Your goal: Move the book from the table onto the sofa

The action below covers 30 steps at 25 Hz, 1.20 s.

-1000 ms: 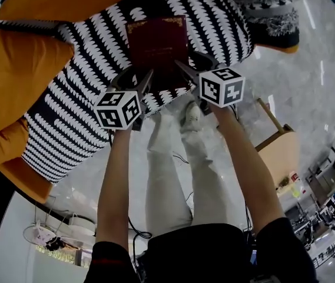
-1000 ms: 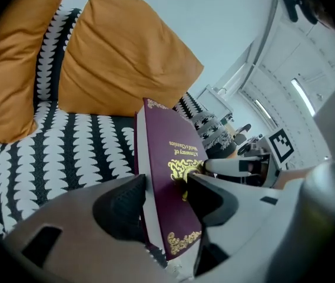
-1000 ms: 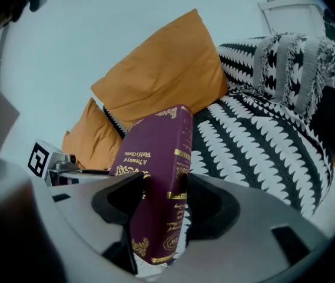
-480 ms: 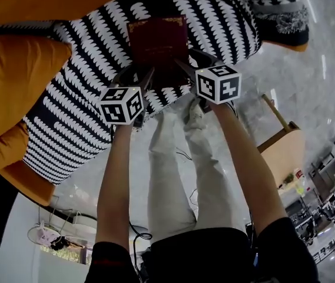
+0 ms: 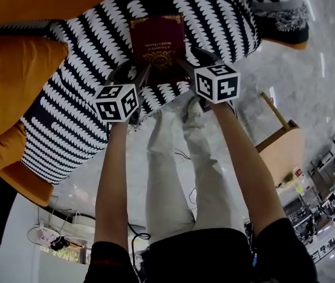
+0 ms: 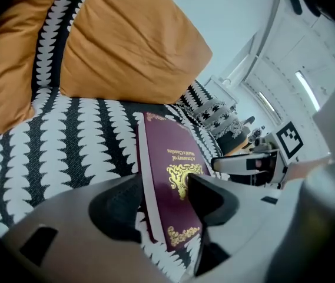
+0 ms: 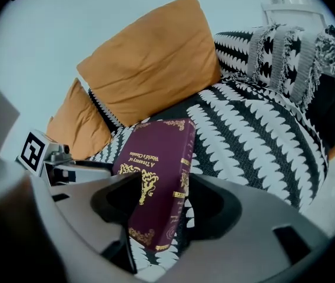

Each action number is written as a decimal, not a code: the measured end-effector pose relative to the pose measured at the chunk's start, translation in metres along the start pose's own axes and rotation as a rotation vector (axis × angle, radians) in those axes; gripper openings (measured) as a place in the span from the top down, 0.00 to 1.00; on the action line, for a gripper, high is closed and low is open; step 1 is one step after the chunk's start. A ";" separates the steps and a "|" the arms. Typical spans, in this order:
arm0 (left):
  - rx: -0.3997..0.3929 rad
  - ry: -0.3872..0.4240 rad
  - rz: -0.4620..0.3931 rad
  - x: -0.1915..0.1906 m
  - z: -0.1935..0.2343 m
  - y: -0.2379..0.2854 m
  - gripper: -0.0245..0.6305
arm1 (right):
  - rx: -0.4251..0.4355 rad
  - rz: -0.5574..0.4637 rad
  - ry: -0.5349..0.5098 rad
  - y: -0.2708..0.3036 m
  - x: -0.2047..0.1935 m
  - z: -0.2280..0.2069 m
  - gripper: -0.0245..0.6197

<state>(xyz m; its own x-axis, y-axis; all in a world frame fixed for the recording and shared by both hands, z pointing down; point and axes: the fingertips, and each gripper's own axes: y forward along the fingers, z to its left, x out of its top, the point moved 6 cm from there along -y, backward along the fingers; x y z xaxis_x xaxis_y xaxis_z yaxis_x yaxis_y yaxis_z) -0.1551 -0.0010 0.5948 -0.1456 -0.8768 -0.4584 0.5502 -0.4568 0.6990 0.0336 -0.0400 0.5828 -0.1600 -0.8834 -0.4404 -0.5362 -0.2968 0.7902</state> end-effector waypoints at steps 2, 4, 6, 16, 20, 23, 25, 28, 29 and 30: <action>0.001 0.006 0.001 -0.004 -0.006 -0.001 0.59 | 0.001 -0.005 -0.002 -0.007 -0.002 -0.001 0.56; 0.004 0.011 0.000 -0.007 -0.011 -0.001 0.59 | 0.003 -0.012 -0.015 -0.014 -0.003 -0.001 0.56; 0.013 0.019 -0.005 -0.006 -0.013 -0.003 0.59 | 0.001 -0.013 -0.042 -0.019 -0.003 0.001 0.60; 0.027 0.134 -0.096 0.030 -0.060 -0.037 0.68 | 0.061 -0.061 -0.147 -0.067 0.025 0.027 0.74; 0.003 0.175 -0.121 0.047 -0.099 -0.058 0.73 | 0.101 -0.081 -0.193 -0.105 0.035 0.042 0.80; -0.011 0.208 -0.160 0.073 -0.125 -0.076 0.79 | 0.103 -0.141 -0.205 -0.134 0.059 0.051 0.84; -0.026 0.215 -0.183 0.084 -0.145 -0.092 0.81 | 0.113 -0.171 -0.212 -0.157 0.070 0.060 0.86; -0.045 0.234 -0.206 0.096 -0.172 -0.116 0.82 | 0.137 -0.215 -0.228 -0.186 0.083 0.073 0.89; -0.049 0.243 -0.207 0.098 -0.182 -0.124 0.83 | 0.143 -0.227 -0.231 -0.196 0.086 0.078 0.90; -0.053 0.253 -0.208 0.100 -0.192 -0.132 0.84 | 0.146 -0.237 -0.234 -0.207 0.088 0.082 0.90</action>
<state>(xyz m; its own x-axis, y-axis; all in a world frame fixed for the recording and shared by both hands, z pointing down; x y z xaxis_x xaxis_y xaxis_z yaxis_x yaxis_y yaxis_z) -0.0841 0.0007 0.3516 -0.0541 -0.6971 -0.7149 0.5731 -0.6080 0.5494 0.0629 -0.0265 0.3454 -0.1939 -0.6842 -0.7031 -0.6911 -0.4134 0.5928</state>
